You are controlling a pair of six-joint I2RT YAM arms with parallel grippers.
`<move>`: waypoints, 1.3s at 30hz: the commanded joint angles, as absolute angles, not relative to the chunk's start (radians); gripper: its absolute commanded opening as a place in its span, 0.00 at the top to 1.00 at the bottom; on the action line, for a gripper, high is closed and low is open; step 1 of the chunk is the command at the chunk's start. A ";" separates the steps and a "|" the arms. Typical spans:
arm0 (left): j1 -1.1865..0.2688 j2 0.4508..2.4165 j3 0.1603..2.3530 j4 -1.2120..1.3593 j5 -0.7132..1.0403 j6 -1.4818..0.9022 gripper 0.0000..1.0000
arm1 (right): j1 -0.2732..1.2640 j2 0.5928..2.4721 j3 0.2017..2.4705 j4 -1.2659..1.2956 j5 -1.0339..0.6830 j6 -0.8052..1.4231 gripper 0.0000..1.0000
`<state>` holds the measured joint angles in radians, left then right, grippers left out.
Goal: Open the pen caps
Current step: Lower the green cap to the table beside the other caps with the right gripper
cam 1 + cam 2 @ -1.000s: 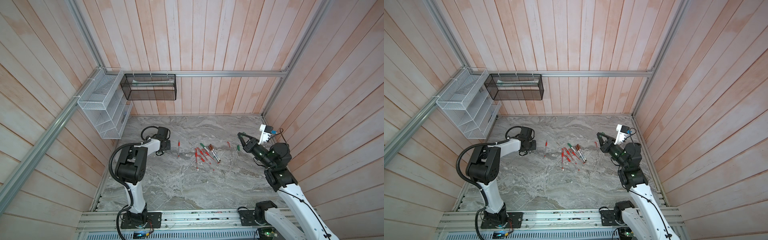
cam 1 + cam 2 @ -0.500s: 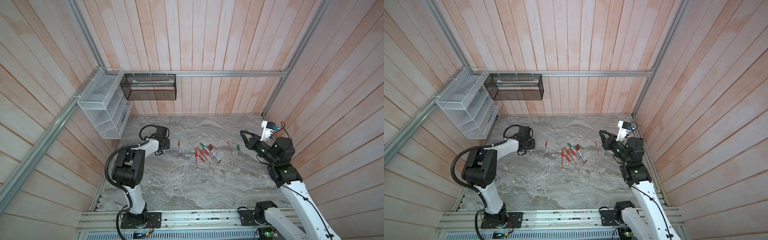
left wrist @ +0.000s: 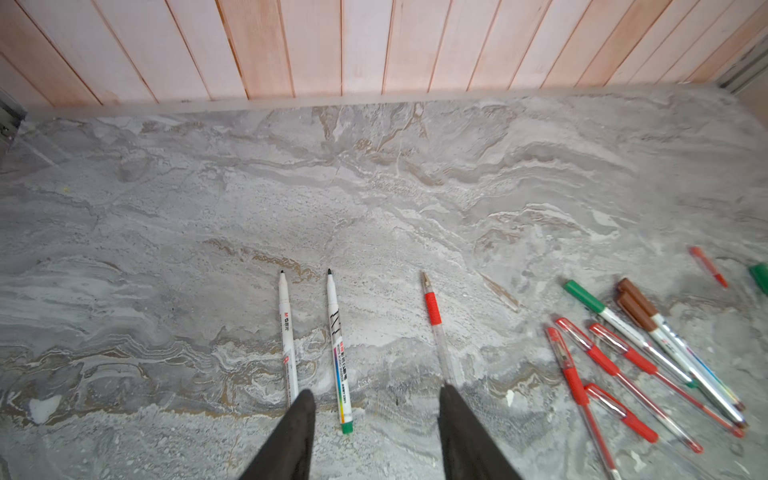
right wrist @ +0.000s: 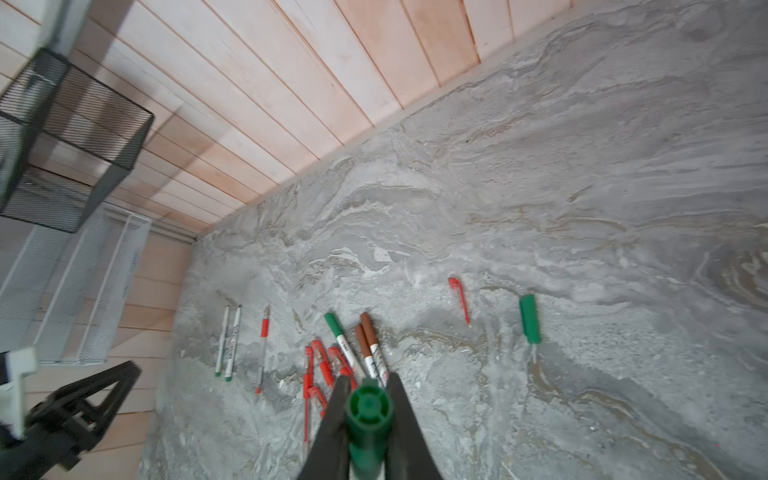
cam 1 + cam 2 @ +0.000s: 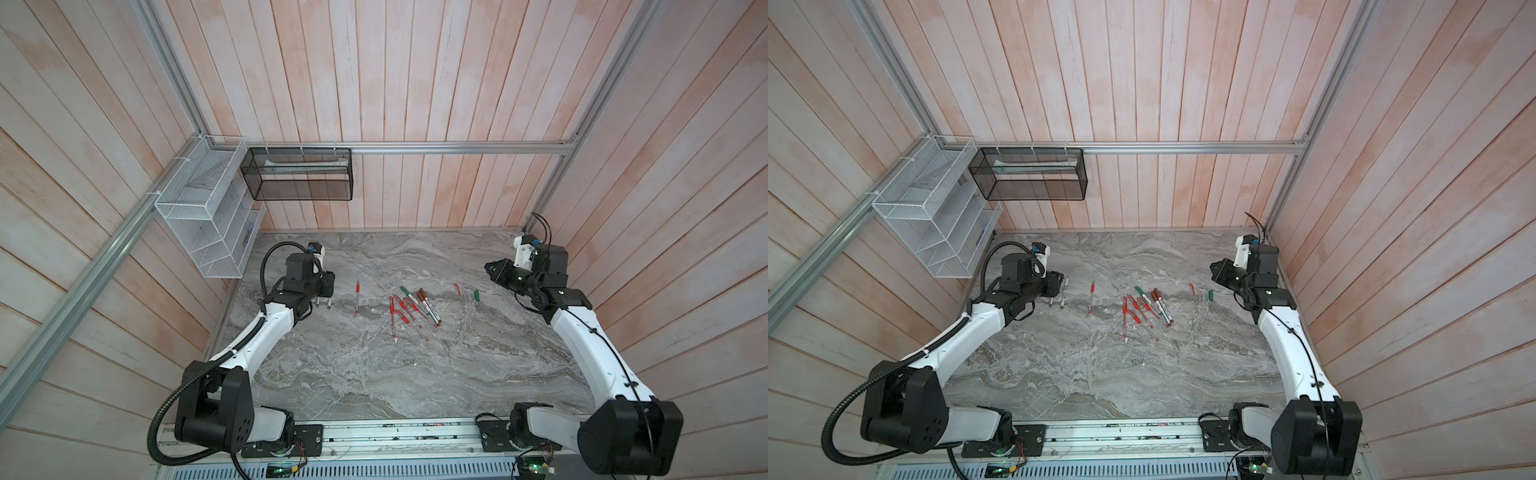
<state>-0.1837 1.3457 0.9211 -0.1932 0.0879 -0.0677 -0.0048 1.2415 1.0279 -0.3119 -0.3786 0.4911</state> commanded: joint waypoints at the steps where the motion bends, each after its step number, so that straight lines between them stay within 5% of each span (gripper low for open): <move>1: -0.131 1.258 0.859 -0.136 0.222 -0.031 0.49 | -0.040 1.324 1.061 -0.383 -0.344 0.409 1.00; 7: -0.035 1.140 0.788 -0.130 0.333 -0.032 0.44 | -0.102 1.485 1.104 -0.398 -0.282 0.330 1.00; 23: 0.054 1.094 0.791 -0.142 0.438 0.035 0.00 | -0.128 1.875 1.248 -0.448 -0.225 0.206 1.00; 31: 0.071 1.095 0.861 -0.118 0.234 -0.107 0.00 | -0.119 1.948 1.292 -0.463 -0.211 0.195 1.00; 39: 0.072 1.108 0.844 -0.150 0.530 -0.056 0.00 | -0.100 1.976 1.305 -0.472 -0.185 0.187 0.93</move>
<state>0.0696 1.1065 0.8654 -0.1413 0.3740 -0.0711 -0.1078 1.9411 1.2785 -0.4423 -0.2081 0.2020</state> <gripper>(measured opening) 0.997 0.129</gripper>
